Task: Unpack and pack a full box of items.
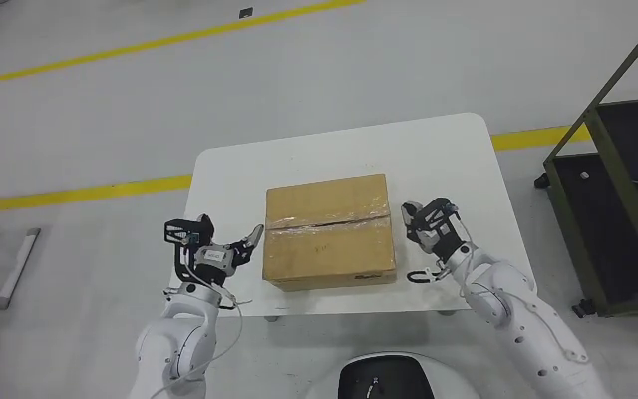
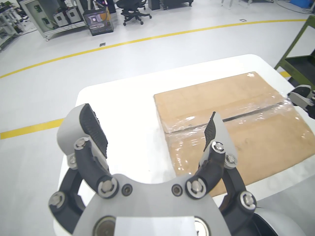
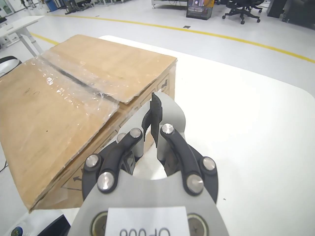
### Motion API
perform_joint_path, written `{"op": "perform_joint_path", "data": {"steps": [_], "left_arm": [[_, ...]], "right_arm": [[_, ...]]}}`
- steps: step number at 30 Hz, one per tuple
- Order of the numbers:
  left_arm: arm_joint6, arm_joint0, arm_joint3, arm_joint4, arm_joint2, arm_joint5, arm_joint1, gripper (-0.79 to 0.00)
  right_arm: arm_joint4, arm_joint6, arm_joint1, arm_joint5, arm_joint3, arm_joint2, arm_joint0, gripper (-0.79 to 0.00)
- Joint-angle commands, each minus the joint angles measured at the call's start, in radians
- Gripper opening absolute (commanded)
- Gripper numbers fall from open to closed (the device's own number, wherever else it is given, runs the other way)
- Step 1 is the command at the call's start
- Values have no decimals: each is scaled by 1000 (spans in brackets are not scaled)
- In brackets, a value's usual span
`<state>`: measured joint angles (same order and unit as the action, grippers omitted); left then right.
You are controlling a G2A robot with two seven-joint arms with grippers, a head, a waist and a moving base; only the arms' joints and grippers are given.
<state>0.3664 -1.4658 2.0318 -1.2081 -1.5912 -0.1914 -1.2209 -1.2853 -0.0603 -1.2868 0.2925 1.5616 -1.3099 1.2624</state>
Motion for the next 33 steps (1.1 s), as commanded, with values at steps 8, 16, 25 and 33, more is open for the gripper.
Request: {"op": "perform_joint_path", "data": {"steps": [8, 16, 25, 33], "left_arm": [[59, 74, 27, 0, 181, -145, -2, 0], [59, 74, 27, 0, 181, -145, -2, 0], [59, 74, 27, 0, 181, -145, -2, 0], [59, 74, 27, 0, 181, -145, -2, 0]], "right_arm": [[-2, -18, 23, 23, 97, -120, 88, -785], [21, -10, 26, 47, 94, -119, 108, -785], [18, 11, 6, 86, -65, 29, -29, -785], [-29, 30, -7, 83, -127, 112, -101, -785]]}}
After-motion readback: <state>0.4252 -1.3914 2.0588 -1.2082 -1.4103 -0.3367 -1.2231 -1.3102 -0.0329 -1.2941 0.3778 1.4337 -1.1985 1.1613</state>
